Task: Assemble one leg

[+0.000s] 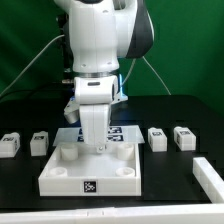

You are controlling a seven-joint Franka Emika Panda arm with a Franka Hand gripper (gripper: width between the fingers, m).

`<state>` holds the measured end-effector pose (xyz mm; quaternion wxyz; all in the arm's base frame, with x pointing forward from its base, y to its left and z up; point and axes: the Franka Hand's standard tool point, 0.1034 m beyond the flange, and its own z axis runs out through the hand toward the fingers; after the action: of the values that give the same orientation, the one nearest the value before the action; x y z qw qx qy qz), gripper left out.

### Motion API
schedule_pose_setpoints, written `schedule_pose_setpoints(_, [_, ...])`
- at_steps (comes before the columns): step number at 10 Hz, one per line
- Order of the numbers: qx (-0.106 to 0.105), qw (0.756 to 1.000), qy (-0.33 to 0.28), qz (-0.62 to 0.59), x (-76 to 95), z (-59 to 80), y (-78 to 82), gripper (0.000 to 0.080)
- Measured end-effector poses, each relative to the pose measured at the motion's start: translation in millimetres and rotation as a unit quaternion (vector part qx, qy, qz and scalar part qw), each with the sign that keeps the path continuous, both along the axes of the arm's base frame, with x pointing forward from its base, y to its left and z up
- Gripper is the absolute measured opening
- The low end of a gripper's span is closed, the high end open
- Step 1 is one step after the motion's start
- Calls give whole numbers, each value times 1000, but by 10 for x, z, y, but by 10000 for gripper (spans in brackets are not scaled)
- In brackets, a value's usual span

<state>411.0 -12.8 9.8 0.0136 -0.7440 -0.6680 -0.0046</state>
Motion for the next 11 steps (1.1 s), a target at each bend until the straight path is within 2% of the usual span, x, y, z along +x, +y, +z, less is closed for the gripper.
schedule_pose_setpoints(4, [4,1000,-11,19,400,9,112,60])
schedule_pose_setpoints(6, [11,999,-20,24,633,13,324,60])
schedule_pose_setpoints(8, [16,999,-28,9,778,10,643,60])
schedule_pose_setpoints(11, [12,1000,-8,14,822,9,861,60])
